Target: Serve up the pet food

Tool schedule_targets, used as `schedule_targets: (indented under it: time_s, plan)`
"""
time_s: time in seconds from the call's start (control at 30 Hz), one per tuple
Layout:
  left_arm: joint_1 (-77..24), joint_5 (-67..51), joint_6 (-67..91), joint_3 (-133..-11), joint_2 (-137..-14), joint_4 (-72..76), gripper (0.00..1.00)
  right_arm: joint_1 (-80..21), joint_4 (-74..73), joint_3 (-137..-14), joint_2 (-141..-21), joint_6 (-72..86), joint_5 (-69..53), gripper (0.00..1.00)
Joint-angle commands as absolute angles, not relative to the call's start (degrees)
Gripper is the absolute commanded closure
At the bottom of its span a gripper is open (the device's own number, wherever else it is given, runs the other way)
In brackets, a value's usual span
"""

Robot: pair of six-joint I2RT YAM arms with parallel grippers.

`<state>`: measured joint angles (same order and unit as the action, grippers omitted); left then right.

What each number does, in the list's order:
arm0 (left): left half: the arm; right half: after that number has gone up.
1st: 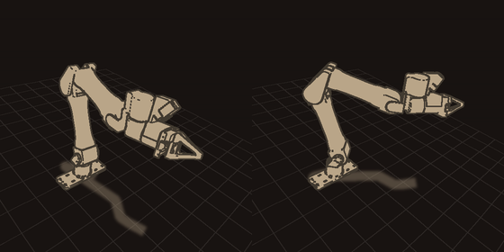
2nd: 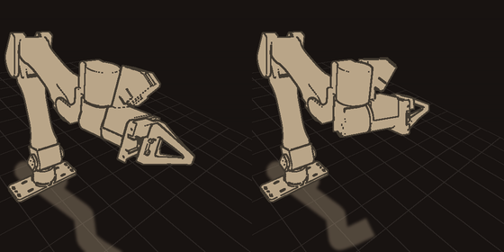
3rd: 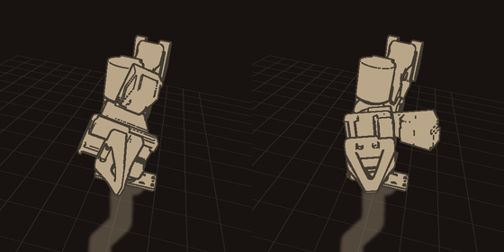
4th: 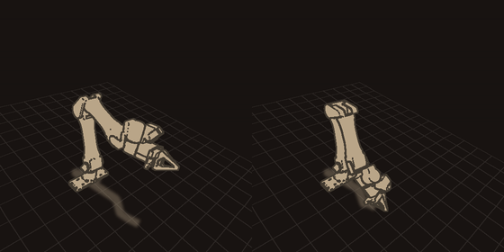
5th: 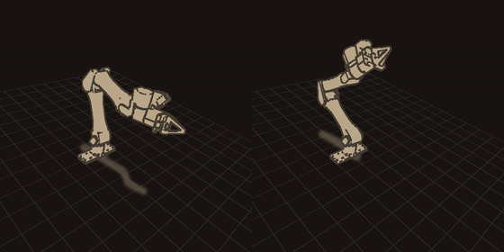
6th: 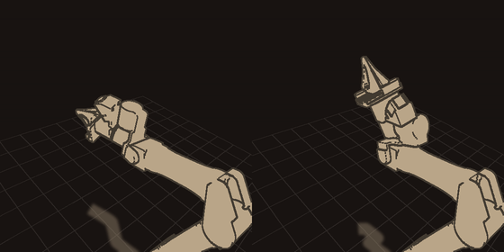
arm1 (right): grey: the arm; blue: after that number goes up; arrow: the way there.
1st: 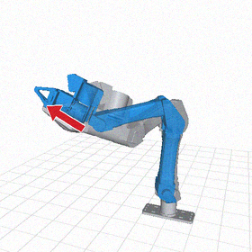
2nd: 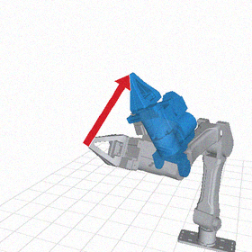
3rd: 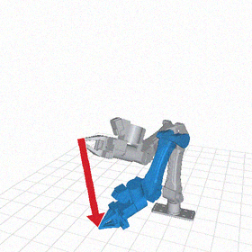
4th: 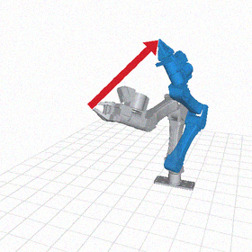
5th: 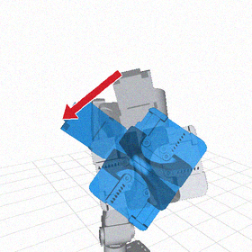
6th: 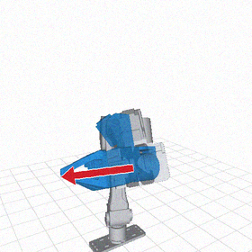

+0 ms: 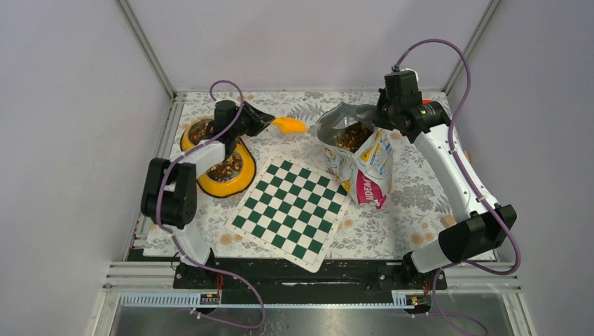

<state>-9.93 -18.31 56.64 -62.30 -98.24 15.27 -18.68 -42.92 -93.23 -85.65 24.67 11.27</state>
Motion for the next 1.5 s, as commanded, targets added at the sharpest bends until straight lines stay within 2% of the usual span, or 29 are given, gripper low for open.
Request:
schedule_targets:
  time_s: [0.0,0.07,0.2,0.3,0.37,0.43,0.5,0.7,0.97,1.23,1.33,1.47]
  plan:
    - [-10.59,-20.69,61.68,-68.04,-105.74,25.48,1.00,-17.94,-37.52,-93.72,-84.02,24.50,11.55,1.00]
    - [-10.55,-19.94,62.87,-69.12,-109.04,25.67,0.96,-17.84,-37.49,-93.56,-84.19,24.50,11.48,1.00]
    - [-10.55,-17.10,62.89,-69.57,-112.28,22.99,0.82,-17.46,-37.44,-93.10,-84.42,24.26,12.07,1.00]
    - [-10.42,-14.41,62.37,-68.59,-112.11,18.75,0.56,-17.29,-37.40,-93.05,-84.84,24.62,12.01,1.00]
    - [-10.22,-13.00,61.39,-68.59,-111.24,14.97,0.43,-17.31,-37.41,-93.08,-85.11,24.83,11.67,1.00]
    - [-9.95,-11.04,59.62,-69.59,-109.83,9.16,0.33,-17.33,-37.44,-92.93,-85.17,24.72,11.08,1.00]
    - [-9.72,-8.33,56.85,-71.31,-108.20,1.98,0.27,-17.34,-37.45,-92.48,-84.70,24.76,10.47,1.00]
    - [-9.58,-2.90,50.48,-75.07,-102.68,-11.13,0.20,-17.28,-41.61,-94.29,-84.55,22.36,10.06,1.00]
    - [-9.70,-4.22,43.86,-79.74,-97.03,-17.47,0.19,-17.32,-43.52,-95.10,-84.26,18.80,8.73,1.00]
    - [-17.91,-26.33,31.62,-85.98,-95.48,-1.88,0.18,-17.30,-44.48,-95.10,-83.88,17.92,4.97,1.00]
    - [-22.01,-32.69,30.27,-88.95,-97.75,5.37,0.18,-17.31,-44.50,-94.07,-83.30,17.23,4.35,1.00]
    - [-25.75,-39.12,30.54,-96.75,-102.59,6.79,0.19,-17.31,-44.43,-93.03,-82.73,17.10,3.02,1.00]
